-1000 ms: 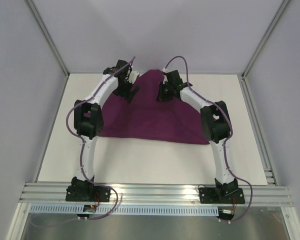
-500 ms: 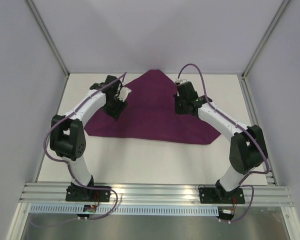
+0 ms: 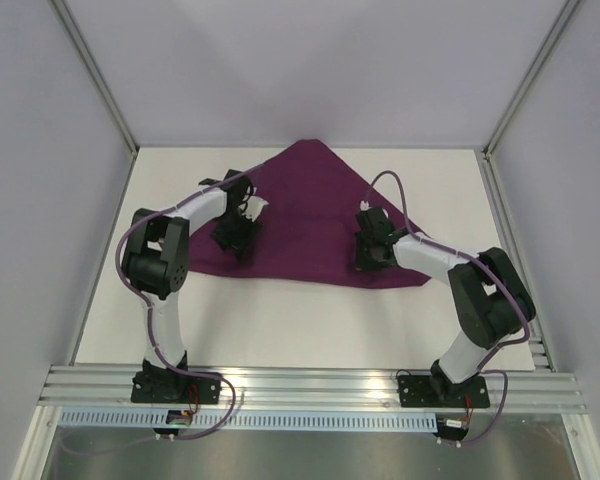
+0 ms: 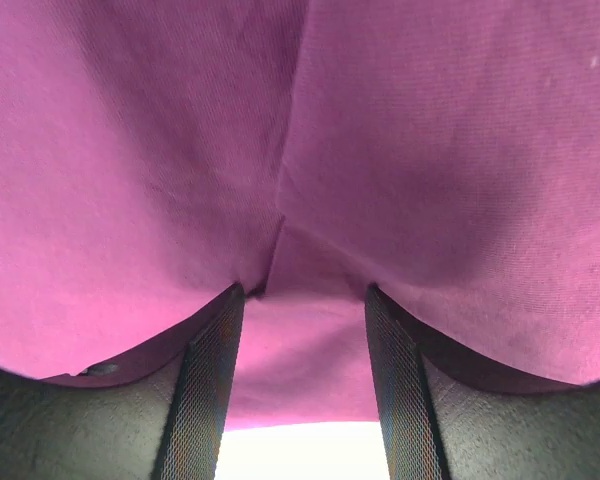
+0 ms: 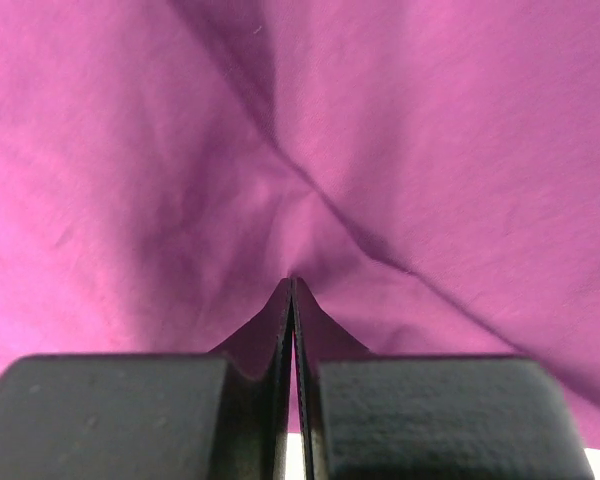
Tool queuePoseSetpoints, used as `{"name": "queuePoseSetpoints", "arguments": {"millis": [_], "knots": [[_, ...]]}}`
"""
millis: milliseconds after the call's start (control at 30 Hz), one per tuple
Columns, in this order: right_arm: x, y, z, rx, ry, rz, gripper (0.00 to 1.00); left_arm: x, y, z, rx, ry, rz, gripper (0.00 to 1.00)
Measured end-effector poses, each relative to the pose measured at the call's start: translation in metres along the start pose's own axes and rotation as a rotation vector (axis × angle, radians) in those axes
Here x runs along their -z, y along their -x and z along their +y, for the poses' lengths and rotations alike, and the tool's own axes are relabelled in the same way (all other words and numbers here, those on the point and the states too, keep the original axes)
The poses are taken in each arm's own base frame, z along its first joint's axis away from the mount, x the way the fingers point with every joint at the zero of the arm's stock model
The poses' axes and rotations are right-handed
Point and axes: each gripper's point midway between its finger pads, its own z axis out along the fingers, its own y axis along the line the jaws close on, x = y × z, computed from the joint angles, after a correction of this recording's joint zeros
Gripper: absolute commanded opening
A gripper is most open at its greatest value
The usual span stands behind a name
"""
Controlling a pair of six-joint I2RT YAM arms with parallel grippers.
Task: Prepare the surgical pack
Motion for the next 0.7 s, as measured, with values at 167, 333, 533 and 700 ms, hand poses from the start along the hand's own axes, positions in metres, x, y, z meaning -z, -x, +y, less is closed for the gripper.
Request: {"name": "queuePoseSetpoints", "arguments": {"millis": [167, 333, 533, 700], "knots": [[0.003, 0.007, -0.010, -0.007, -0.039, -0.018, 0.01, 0.001, 0.002, 0.001, -0.001, 0.004, -0.011, 0.61], [0.036, 0.029, -0.011, 0.001, -0.043, -0.101, 0.01, 0.023, 0.002, 0.004, 0.009, 0.014, -0.060, 0.62], [0.064, 0.035, -0.007, -0.027, 0.008, -0.187, 0.01, 0.063, -0.018, 0.020, 0.057, 0.059, -0.136, 0.63], [0.039, -0.014, -0.035, -0.060, -0.046, -0.068, 0.00, 0.032, -0.045, 0.019, 0.071, 0.035, -0.034, 0.62]]}}
